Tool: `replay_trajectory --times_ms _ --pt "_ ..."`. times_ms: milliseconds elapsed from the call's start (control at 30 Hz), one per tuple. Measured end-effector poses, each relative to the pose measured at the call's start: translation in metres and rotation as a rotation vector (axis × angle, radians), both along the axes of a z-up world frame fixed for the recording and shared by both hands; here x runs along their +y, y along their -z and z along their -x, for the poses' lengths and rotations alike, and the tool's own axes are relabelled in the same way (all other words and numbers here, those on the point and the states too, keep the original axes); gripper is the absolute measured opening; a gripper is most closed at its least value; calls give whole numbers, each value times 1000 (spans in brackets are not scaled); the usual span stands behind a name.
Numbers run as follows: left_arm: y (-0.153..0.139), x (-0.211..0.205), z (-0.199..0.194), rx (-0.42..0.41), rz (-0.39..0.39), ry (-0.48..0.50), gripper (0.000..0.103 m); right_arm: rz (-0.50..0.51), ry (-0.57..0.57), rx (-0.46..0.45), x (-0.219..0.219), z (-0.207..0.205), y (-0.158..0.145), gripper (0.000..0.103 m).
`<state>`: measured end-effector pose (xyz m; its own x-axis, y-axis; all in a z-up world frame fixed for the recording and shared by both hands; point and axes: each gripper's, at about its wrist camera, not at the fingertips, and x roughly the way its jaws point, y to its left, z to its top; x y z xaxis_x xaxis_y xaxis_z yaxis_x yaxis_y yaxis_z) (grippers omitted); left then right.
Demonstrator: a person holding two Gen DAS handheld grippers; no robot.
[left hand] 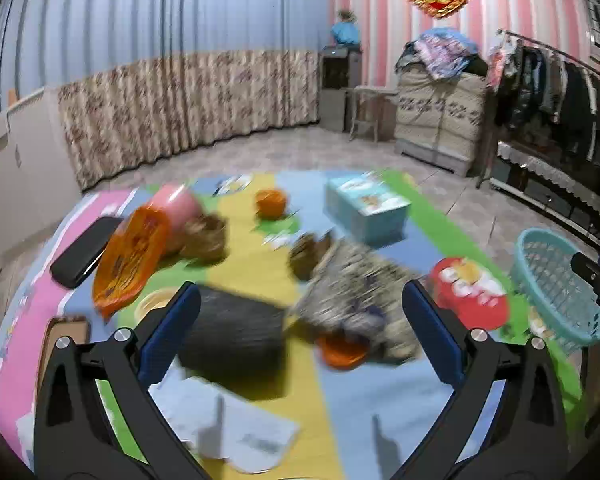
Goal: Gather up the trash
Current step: 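Grasp the black ribbed cylinder with the left tool while the right grasps the snack packet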
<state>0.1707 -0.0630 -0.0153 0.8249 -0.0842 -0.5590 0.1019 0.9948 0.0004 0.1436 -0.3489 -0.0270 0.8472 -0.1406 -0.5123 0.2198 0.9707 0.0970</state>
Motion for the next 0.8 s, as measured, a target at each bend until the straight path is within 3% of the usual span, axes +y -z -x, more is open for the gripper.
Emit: replay_trajectory --times_ms 233,367,533,667,800 --pt "27 35 -15 73 -17 -49 97 39 -60 33 37 -8 6 95" --pt "37 41 -28 132 13 -37 97 45 -74 57 48 -12 9 95" --pt "47 35 -39 180 -16 -23 97 17 -87 84 52 -18 14 95" --pt "49 32 -37 192 -20 10 74 35 -103 99 62 -21 17 95" --pt "43 35 -31 154 -13 5 74 31 -136 103 74 -22 16 95"
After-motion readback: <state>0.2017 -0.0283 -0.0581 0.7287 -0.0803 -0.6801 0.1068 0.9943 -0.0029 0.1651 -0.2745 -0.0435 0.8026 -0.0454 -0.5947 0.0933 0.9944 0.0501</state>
